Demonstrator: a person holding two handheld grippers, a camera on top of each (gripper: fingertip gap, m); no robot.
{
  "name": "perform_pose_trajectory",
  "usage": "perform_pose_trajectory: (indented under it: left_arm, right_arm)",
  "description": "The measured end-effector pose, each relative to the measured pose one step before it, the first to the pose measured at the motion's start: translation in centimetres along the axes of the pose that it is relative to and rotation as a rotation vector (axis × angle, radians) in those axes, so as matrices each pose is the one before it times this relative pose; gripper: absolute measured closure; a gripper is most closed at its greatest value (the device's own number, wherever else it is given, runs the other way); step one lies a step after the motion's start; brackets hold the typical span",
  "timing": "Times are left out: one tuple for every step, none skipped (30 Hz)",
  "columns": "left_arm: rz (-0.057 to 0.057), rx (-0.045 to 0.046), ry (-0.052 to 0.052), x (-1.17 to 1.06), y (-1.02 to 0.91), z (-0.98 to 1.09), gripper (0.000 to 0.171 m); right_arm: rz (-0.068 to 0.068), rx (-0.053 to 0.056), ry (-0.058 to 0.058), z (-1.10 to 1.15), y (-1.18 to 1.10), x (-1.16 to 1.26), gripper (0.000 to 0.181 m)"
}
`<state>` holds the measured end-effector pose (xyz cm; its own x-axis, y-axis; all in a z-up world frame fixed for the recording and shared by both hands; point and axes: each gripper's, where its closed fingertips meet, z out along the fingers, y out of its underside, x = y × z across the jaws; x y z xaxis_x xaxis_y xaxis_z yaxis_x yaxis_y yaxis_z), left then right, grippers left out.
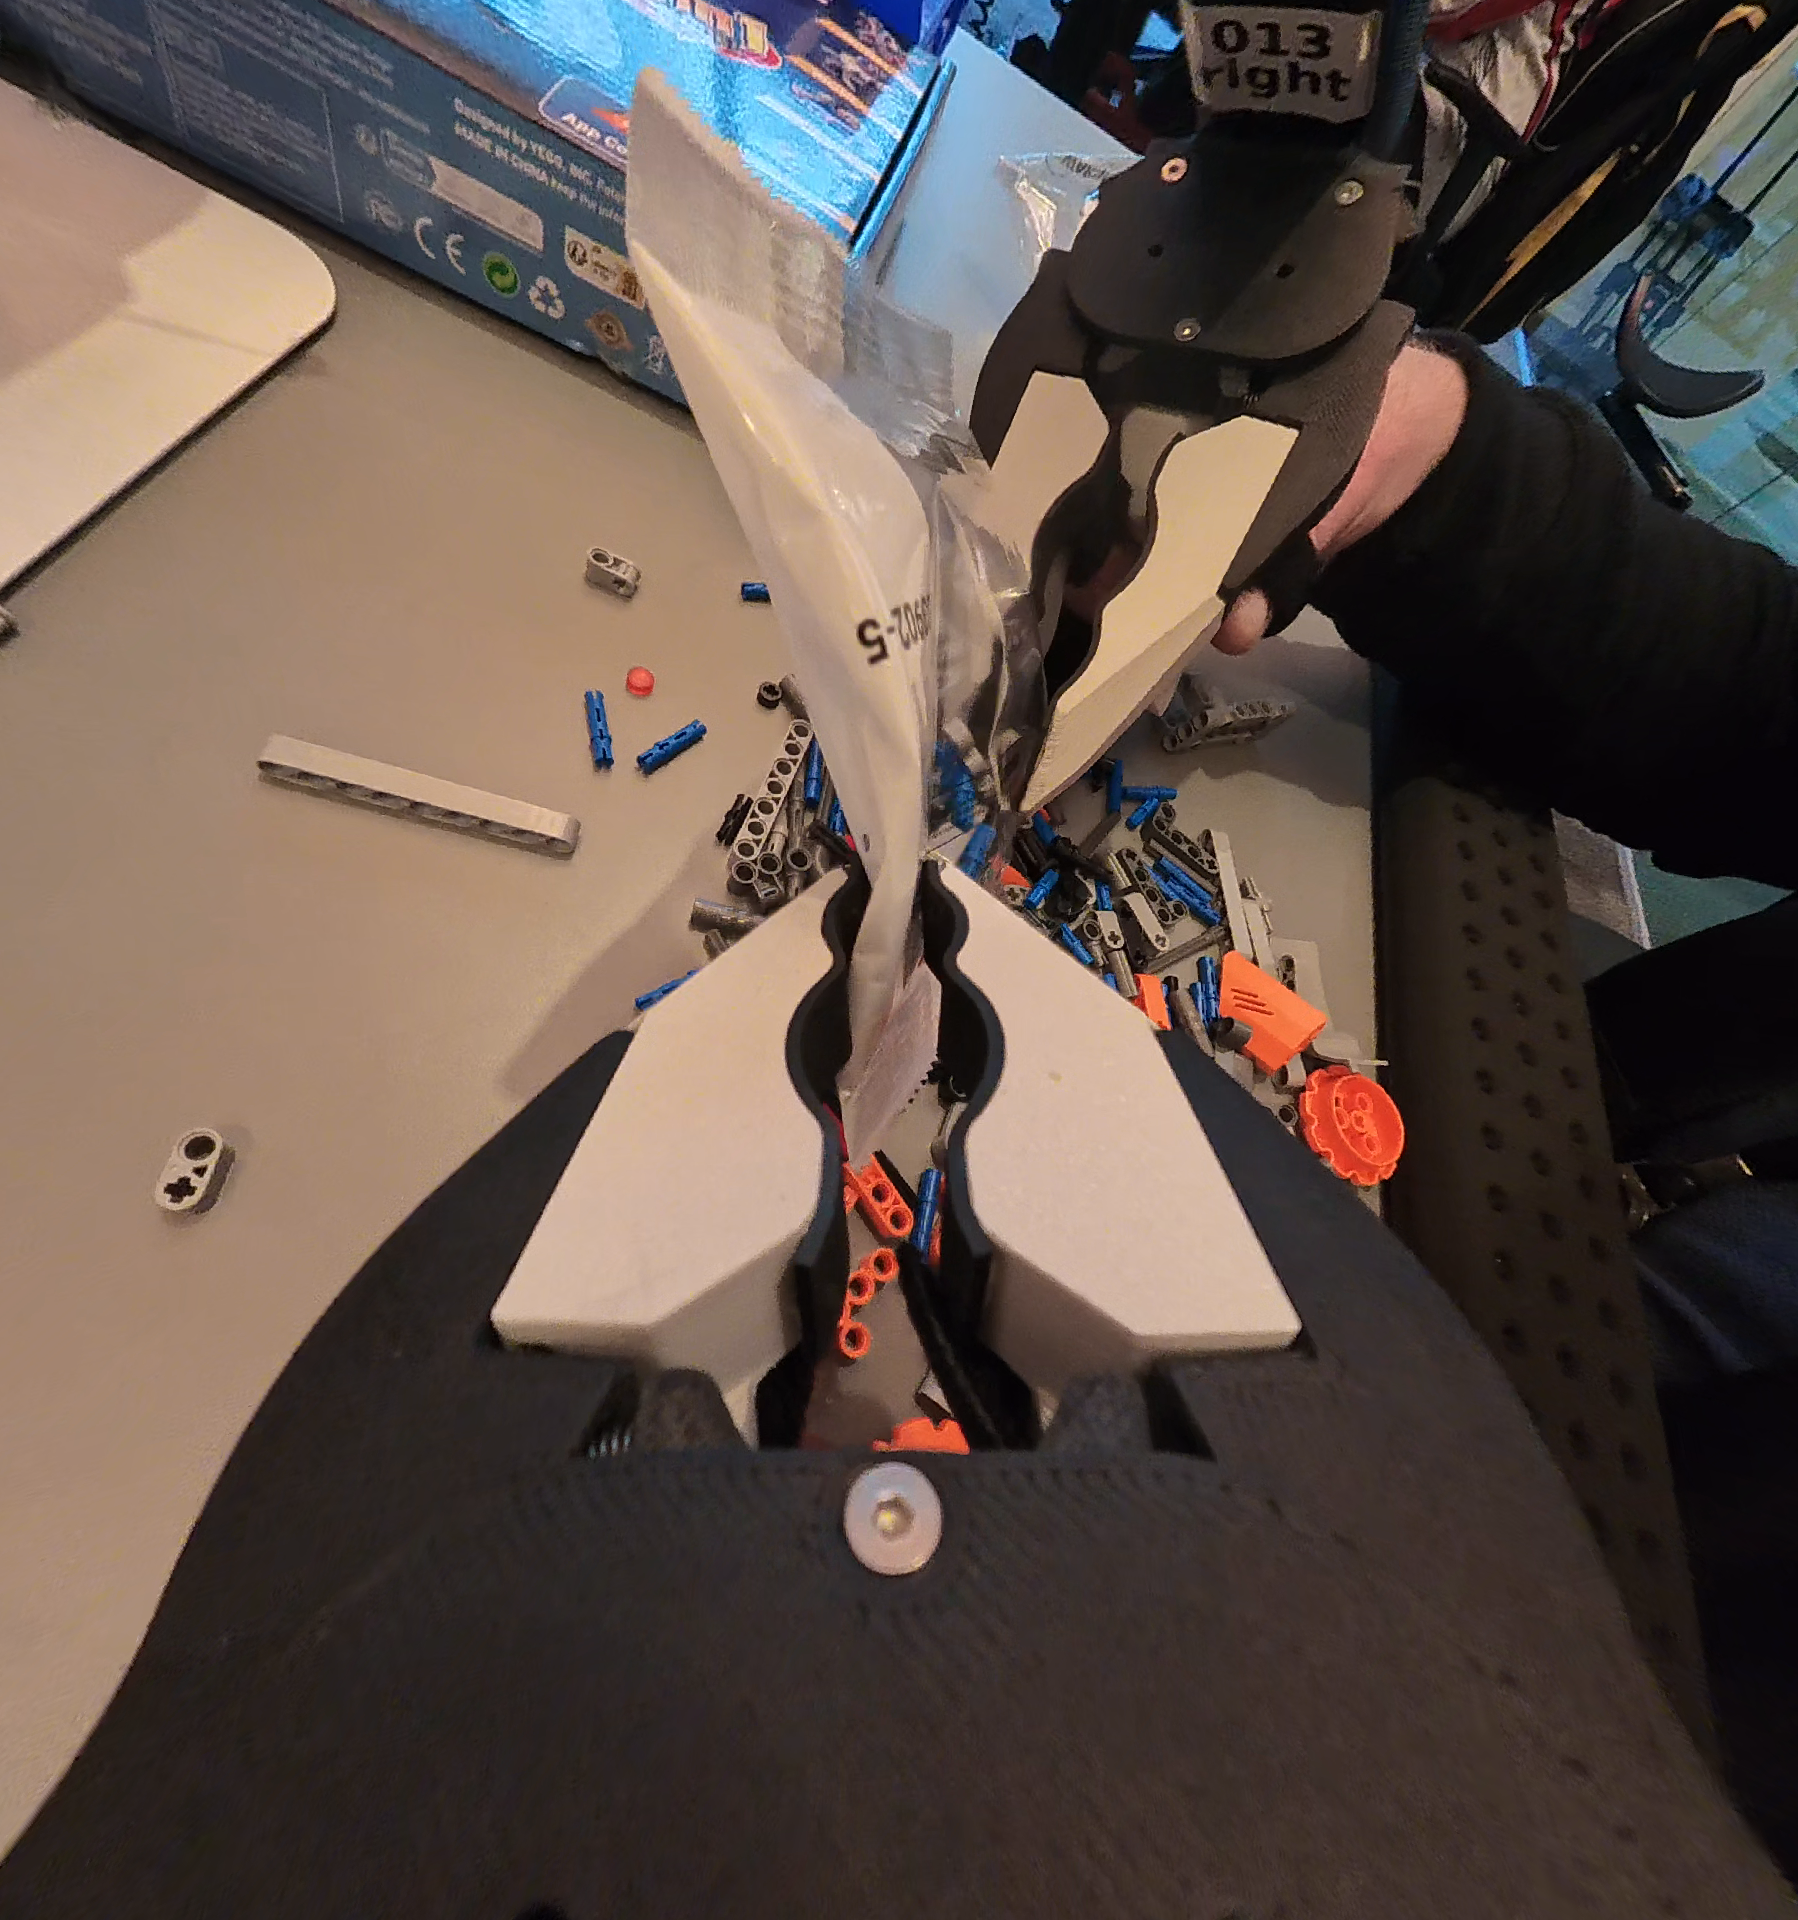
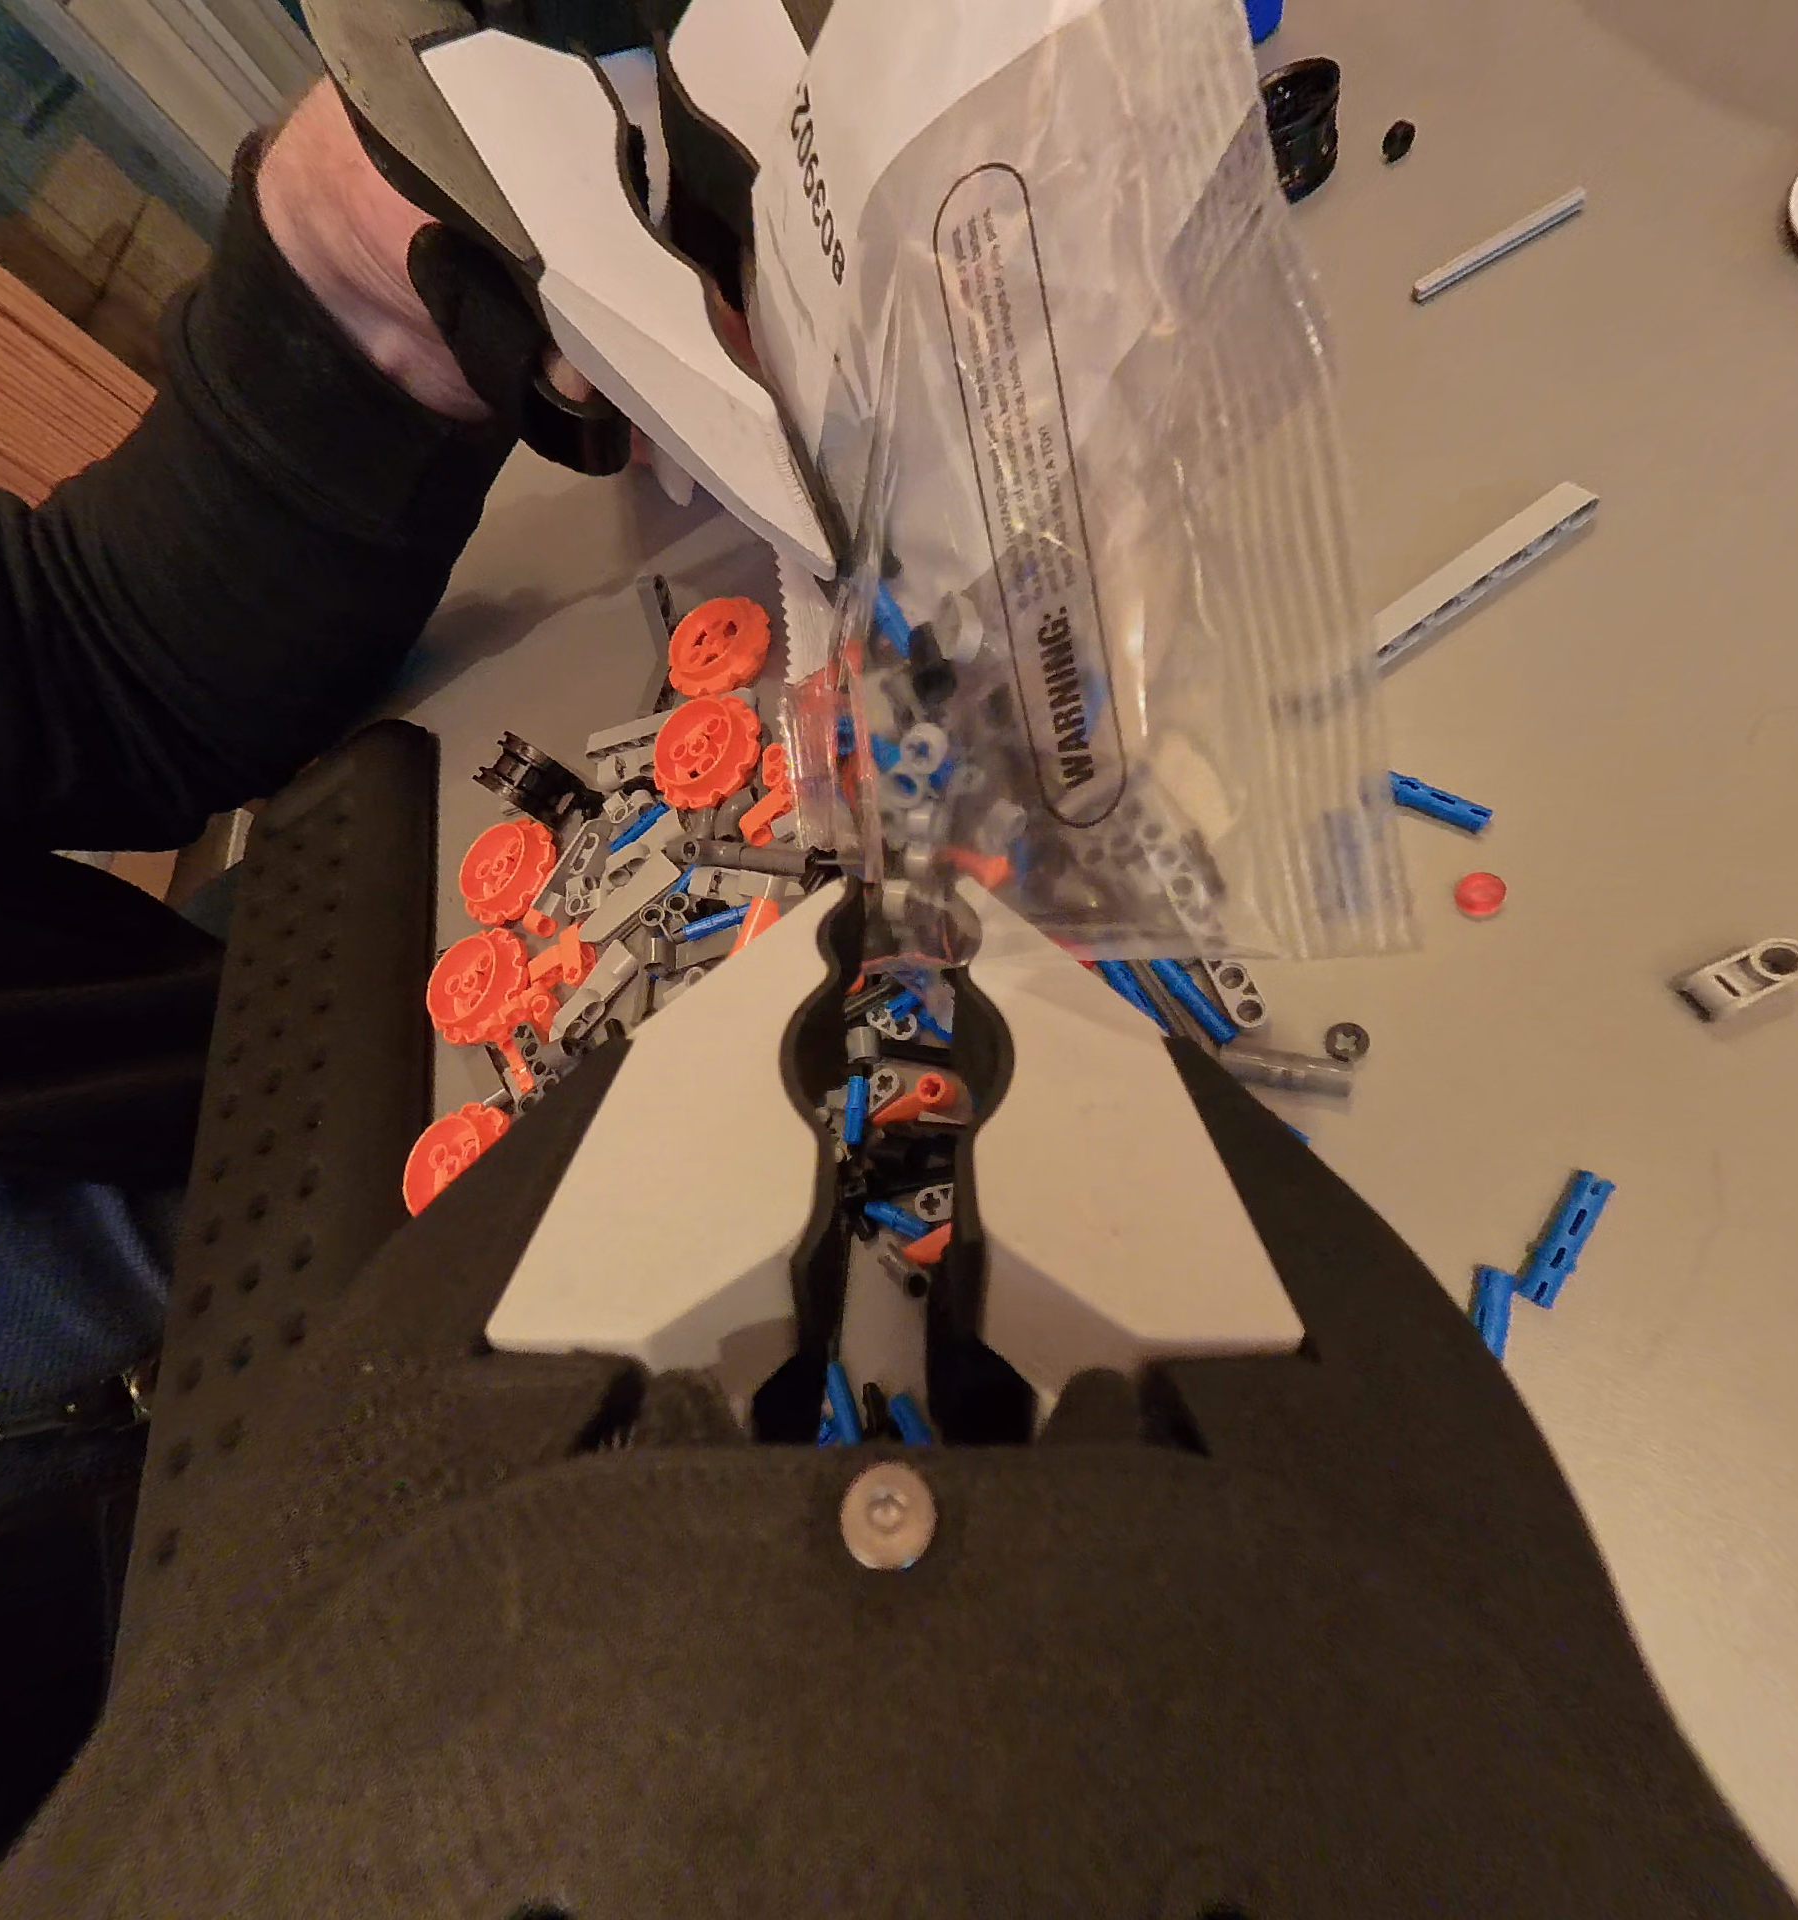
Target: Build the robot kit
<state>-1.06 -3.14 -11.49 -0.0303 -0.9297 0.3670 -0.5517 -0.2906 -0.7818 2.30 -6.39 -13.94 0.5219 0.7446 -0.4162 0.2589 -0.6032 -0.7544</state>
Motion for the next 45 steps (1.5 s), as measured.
perform_pose_trajectory:
  left_arm:
    - [-0.0101, -0.00376, -0.0009, -0.065, 0.064, 0.025, 0.164]
    - [-0.01, -0.002, 0.0013, -0.053, 0.048, 0.008, 0.164]
    - [-0.0078, 0.00099, -0.0035, -0.135, 0.022, 0.004, 0.164]
    - [-0.0135, -0.00003, -0.0064, -0.22, 0.04, 0.023, 0.164]
    - [-0.0158, 0.00266, -0.0027, -0.207, 0.02, 0.01, 0.164]
    - [-0.0174, 0.00069, 0.0019, -0.144, 0.06, 0.02, 0.164]
    - [-0.0179, -0.00239, 0.0016, -0.18, 0.128, 0.043, 0.164]
    - [-0.0162, 0.00017, 0.0036, -0.161, 0.103, 0.059, 0.164]
    - [-0.0177, 0.0009, 0.0077, -0.063, 0.075, 0.089, 0.164]
    - [-0.0164, -0.00627, 0.0058, -0.072, 0.175, 0.135, 0.164]
    - [-0.006, -0.00466, -0.0046, -0.167, 0.133, 0.129, 0.164]
    - [-0.007, -0.00143, -0.0077, -0.189, 0.057, 0.071, 0.164]
    - [-0.0107, -0.00181, -0.0042, -0.148, 0.043, 0.06, 0.164]
    - [-0.0096, -0.00141, -0.0016, -0.113, 0.057, 0.041, 0.164]
    - [-0.0085, -0.00121, -0.0077, -0.23, 0.062, 0.027, 0.164]
    - [-0.0071, 0.00028, -0.0075, -0.243, 0.045, 0.007, 0.163]
    - [-0.0091, 0.00064, -0.0014, -0.148, 0.027, 0.003, 0.163]
    - [-0.0088, 0.0009, 0.0009, -0.098, 0.042, 0.017, 0.164]
    - [-0.0097, -0.00214, -0.0026, -0.132, 0.067, 0.044, 0.164]
    - [-0.0093, -0.00514, -0.0027, -0.145, 0.122, 0.071, 0.164]
    - [-0.0092, -0.0092, 0.0048, -0.027, 0.194, 0.09, 0.164]
    - [-0.0089, -0.0123, 0.0042, -0.035, 0.253, 0.104, 0.163]
    - [-0.0067, -0.00779, -0.0047, -0.188, 0.187, 0.089, 0.163]
    - [-0.0067, -0.00872, -0.0012, -0.144, 0.204, 0.09, 0.163]
    - [-0.0084, -0.00813, -0.0023, -0.142, 0.175, 0.068, 0.163]
    - [-0.0037, -0.00049, -0.0165, -0.318, 0.034, -0.002, 0.163]
    - [0.0009, -0.00252, -0.021, -0.335, 0.02, -0.038, 0.163]
    - [0.0011, -0.00836, -0.012, -0.176, 0.122, -0.017, 0.163]
    - [-0.0022, -0.00201, -0.0004, -0.012, 0.036, -0.041, 0.163]
    - [-0.0035, 0.00217, 0.0006, -0.018, -0.026, -0.033, 0.163]
    - [-0.0016, -0.00191, 0.0001, -0.019, 0.035, 0.001, 0.162]
    - [-0.0011, -0.00425, 0.0014, -0.009, 0.079, 0.02, 0.161]
    - [-0.002, -0.00505, -0.0025, -0.058, 0.083, 0.035, 0.16]
    - [-0.0014, -0.0044, -0.0091, -0.172, 0.075, 0.057, 0.158]
    - [0.0009, -0.00655, -0.0094, -0.148, 0.106, 0.06, 0.156]
    - [0.0026, -0.00564, -0.005, -0.064, 0.079, 0.06, 0.153]
    - [0.0017, 0.00054, -0.0023, 0.001, -0.012, 0.028, 0.152]
    - [0.0002, 0.00428, -0.0022, -0.012, -0.088, -0.039, 0.152]
    - [0.0027, 0.00354, -0.0015, 0.015, -0.092, -0.051, 0.151]
    - [0.0041, 0.00367, 0.0006, 0.061, -0.089, -0.081, 0.149]
    - [0.001, 0.00329, -0.0033, -0.015, -0.093, -0.078, 0.148]
    - [0.0032, 0.00554, -0.0092, -0.095, -0.126, -0.095, 0.148]
    - [0.0039, 0.002, -0.0103, -0.099, -0.062, -0.073, 0.147]
    - [0.0041, 0.00139, -0.0072, -0.034, -0.056, -0.074, 0.147]
    - [0.0042, 0.00305, -0.0029, 0.039, -0.098, -0.081, 0.146]
  right_arm:
    - [-0.001, -0.0016, 0.0014, 0.013, 0.011, -0.006, 0.17]
    - [0.0008, -0.0059, 0.0032, 0.023, 0.069, 0.03, 0.168]
    - [0.0014, -0.0036, 0.0056, -0.017, 0.029, 0.073, 0.166]
    - [-0.002, -0.0007, 0.0044, -0.026, -0.005, 0.032, 0.166]
    - [-0.0033, -0.005, 0.0083, -0.041, 0.05, 0.085, 0.166]
    - [-0.002, -0.0096, 0.0117, -0.024, 0.123, 0.138, 0.164]
    - [-0.0013, -0.0088, 0.007, 0.011, 0.114, 0.072, 0.162]
    - [-0.0028, -0.0021, 0.0037, 0.004, 0.019, 0.014, 0.164]
    - [-0.0028, -0.0036, 0.006, -0.015, 0.042, 0.051, 0.164]
    - [-0.0038, -0.0096, 0.0087, 0.027, 0.136, 0.083, 0.164]
    - [-0.0038, -0.0125, 0.0125, 0.024, 0.186, 0.137, 0.164]
    - [-0.0064, -0.0125, 0.0206, 0.001, 0.187, 0.239, 0.164]
    - [-0.0127, -0.0174, 0.0241, -0.035, 0.228, 0.227, 0.164]
    - [-0.014, -0.0177, 0.0214, -0.069, 0.225, 0.165, 0.164]
    - [-0.0107, -0.0132, 0.0162, -0.095, 0.167, 0.099, 0.164]
    - [-0.0119, -0.0171, 0.015, -0.166, 0.225, 0.059, 0.164]
    - [-0.0178, -0.0135, 0.02, -0.242, 0.148, 0.1, 0.164]
    - [-0.0162, -0.0056, 0.0172, -0.271, 0.05, 0.072, 0.165]
    - [-0.0172, -0.0121, -0.0034, -0.21, 0.13, -0.246, 0.165]
    - [-0.0254, -0.0126, -0.0086, -0.133, 0.152, -0.401, 0.165]
    - [-0.0291, -0.0058, -0.0111, -0.009, 0.033, -0.475, 0.166]
    - [-0.0366, -0.0026, -0.0186, 0.181, -0.052, -0.618, 0.168]
    - [-0.0349, -0.0014, -0.0092, 0.351, -0.083, -0.453, 0.168]
    - [-0.0249, -0.0132, 0.0015, 0.434, 0.05, -0.21, 0.168]
    - [-0.0348, -0.0231, 0.0012, 0.49, 0.17, -0.251, 0.168]
    - [-0.0371, -0.0149, 0.0086, 0.447, 0.055, -0.151, 0.168]
    - [-0.0205, -0.0101, 0.0106, 0.394, -0.016, -0.013, 0.168]
    - [-0.0182, -0.0148, 0.0128, 0.337, 0.066, 0.086, 0.169]
    - [-0.0272, -0.0136, 0.0102, 0.268, 0.097, 0.0, 0.171]
    - [-0.0148, -0.0108, 0.0029, 0.212, 0.055, -0.052, 0.173]
    - [-0.0035, -0.0065, -0.0032, 0.178, 0.037, -0.079, 0.174]
    - [0.0007, -0.0063, -0.0044, 0.145, 0.091, -0.057, 0.175]
    - [0.0005, -0.0084, -0.0007, 0.129, 0.153, 0.009, 0.176]
    - [-0.0021, -0.006, 0.002, 0.136, 0.099, 0.04, 0.178]
    - [-0.0011, -0.0054, -0.0027, 0.13, 0.086, -0.043, 0.179]
    - [-0.0002, -0.0066, -0.005, 0.114, 0.096, -0.103, 0.18]
    - [-0.001, -0.0068, 0.0041, 0.053, 0.143, 0.043, 0.18]
    - [-0.0027, -0.0042, 0.0089, -0.02, 0.128, 0.133, 0.181]
    - [-0.0004, -0.0022, 0.0018, -0.026, 0.079, 0.027, 0.181]
    - [0.0015, 0.0037, -0.0048, -0.006, -0.025, -0.07, 0.181]
    - [0.0006, 0.003, -0.0065, -0.014, -0.029, -0.09, 0.181]
    - [0.0009, 0.0006, -0.0024, -0.052, 0.0, -0.031, 0.181]
    - [0.0031, 0.0062, 0.0014, -0.072, -0.083, 0.033, 0.181]
    - [0.0069, 0.0098, -0.0022, -0.037, -0.149, -0.008, 0.176]
    - [0.0056, 0.0022, -0.0058, 0.033, -0.04, -0.04, 0.173]
